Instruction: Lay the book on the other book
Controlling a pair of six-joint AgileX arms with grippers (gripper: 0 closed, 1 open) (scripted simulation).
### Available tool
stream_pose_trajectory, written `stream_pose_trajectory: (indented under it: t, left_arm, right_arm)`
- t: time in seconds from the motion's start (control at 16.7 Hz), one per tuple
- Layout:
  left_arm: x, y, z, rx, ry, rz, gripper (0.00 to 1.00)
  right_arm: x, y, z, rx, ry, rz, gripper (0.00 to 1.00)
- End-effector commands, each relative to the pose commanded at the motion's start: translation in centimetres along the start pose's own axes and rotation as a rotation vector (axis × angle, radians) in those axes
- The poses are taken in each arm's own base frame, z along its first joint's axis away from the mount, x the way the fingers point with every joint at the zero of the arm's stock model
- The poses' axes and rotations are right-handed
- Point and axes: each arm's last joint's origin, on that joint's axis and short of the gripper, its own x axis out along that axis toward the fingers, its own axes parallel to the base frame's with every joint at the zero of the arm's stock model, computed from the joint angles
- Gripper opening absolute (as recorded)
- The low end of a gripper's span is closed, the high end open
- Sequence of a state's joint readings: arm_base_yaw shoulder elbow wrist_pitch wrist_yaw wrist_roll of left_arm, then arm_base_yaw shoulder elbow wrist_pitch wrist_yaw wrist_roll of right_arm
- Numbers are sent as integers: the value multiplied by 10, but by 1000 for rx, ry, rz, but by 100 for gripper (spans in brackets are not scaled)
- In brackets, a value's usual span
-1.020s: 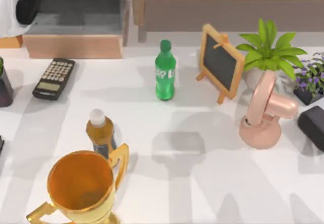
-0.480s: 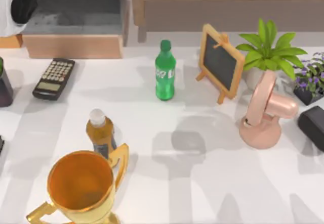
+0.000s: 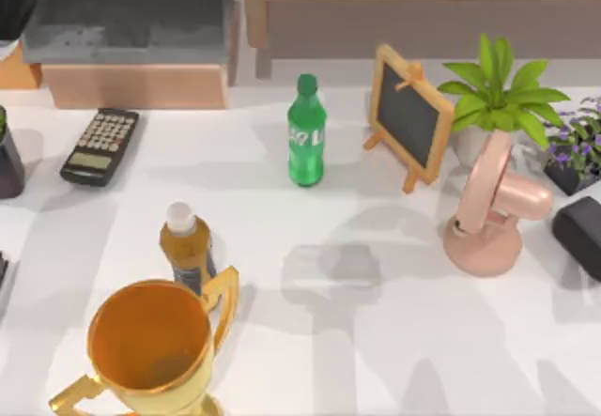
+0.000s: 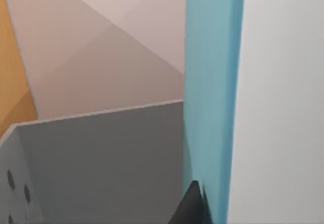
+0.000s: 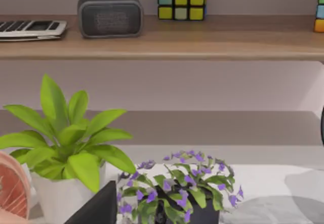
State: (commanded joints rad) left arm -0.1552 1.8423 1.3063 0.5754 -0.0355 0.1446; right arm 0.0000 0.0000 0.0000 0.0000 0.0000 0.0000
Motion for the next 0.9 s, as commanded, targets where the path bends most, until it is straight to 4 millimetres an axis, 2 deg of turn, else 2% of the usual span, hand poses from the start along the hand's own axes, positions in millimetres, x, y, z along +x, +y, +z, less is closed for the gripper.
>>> stream_pose_trajectory:
  t: [0.24, 0.48, 0.66, 0.9]
  left_arm:
    - [-42, 32, 23, 274, -47, -91, 0]
    - [-98, 73, 27, 626, -66, -156, 0]
    - [-144, 105, 12, 896, -37, -182, 0]
    - [-207, 139, -29, 1198, 71, -212, 0]
  right_arm:
    - [0, 0, 0, 0, 0, 0, 100]
    - [0, 0, 0, 0, 0, 0, 100]
    - [0, 0, 0, 0, 0, 0, 100]
    - [0, 0, 0, 0, 0, 0, 100]
